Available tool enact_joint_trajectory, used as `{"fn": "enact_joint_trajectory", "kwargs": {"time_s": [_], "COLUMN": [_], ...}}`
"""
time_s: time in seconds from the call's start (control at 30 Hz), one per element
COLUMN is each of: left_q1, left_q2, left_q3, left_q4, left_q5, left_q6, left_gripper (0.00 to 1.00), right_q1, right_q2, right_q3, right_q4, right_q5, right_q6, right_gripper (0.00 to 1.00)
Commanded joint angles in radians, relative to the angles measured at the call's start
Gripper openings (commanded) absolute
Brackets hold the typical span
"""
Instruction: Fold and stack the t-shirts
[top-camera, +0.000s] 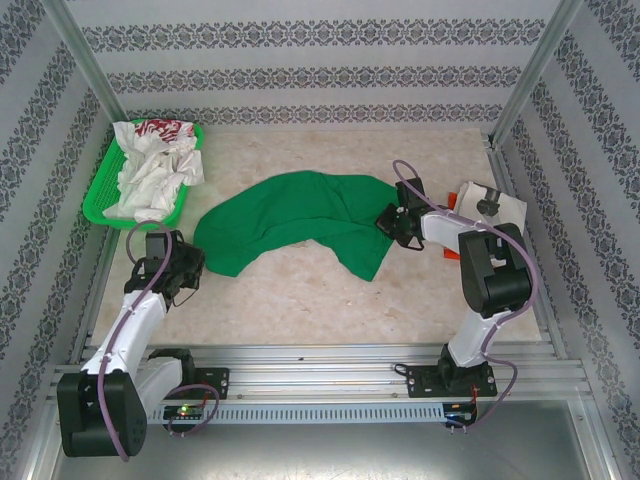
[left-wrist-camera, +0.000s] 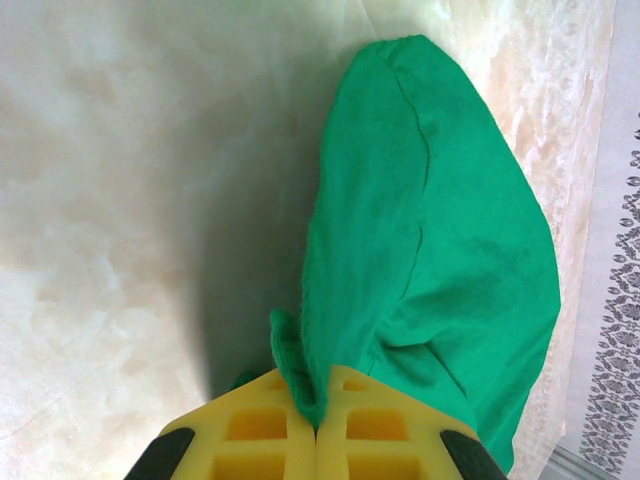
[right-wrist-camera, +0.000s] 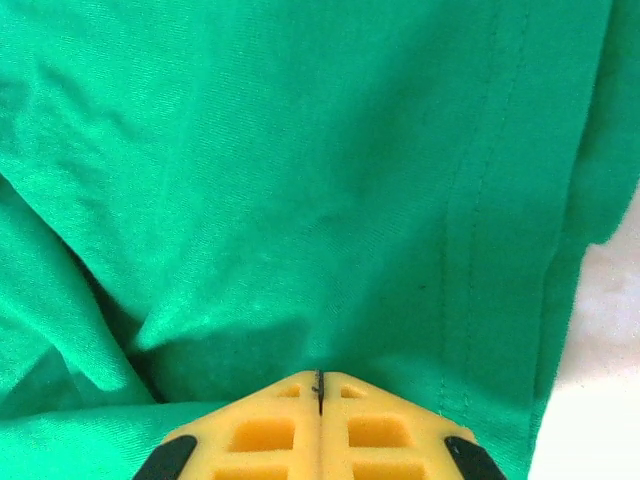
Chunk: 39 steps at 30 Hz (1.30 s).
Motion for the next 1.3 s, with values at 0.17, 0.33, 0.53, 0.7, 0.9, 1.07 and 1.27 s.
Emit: {"fn": "enact_joint_trajectory", "kwargs": {"time_s": [0.17, 0.33, 0.53, 0.7, 0.9, 1.07, 1.27], "left_q1": [0.018, 0.02, 0.023, 0.024, 0.024, 0.024, 0.024], "left_q2": [-0.035, -0.031, -0.03, -0.015, 0.029, 0.047, 0.038], "left_q3": [-0.002, 0.005, 0.019, 0.022, 0.046, 0.05, 0.033], "left_q4": [0.007, 0.003, -0.018, -0.009, 0.005, 0.016, 0.032], "left_q5": [0.004, 0.006, -0.001, 0.006, 0.026, 0.045, 0.055], "left_q6": [-0.004, 0.001, 0.016, 0.022, 0.044, 0.048, 0.042], "left_gripper": [0.0, 0.0, 0.0, 0.0, 0.0, 0.0, 0.0], "right_q1": [0.044, 0.161, 0.374, 0.438, 0.446, 0.457, 0.489], "right_q2": [-0.211, -0.324, -0.472, -0.592, -0.599, -0.484, -0.344], "right_q3": [-0.125, -0.223, -0.369, -0.432, -0.475, -0.416, -0.272], "right_q4": [0.021, -0.027, -0.139, -0.17, -0.06, -0.037, -0.194], "right_q5": [0.014, 0.034, 0.102, 0.167, 0.163, 0.174, 0.23], "right_q6": [-0.058, -0.037, 0.163, 0.283, 0.446, 0.437, 0.28], "right_gripper": [0.0, 0.0, 0.0, 0.53, 0.56, 0.45, 0.38]}}
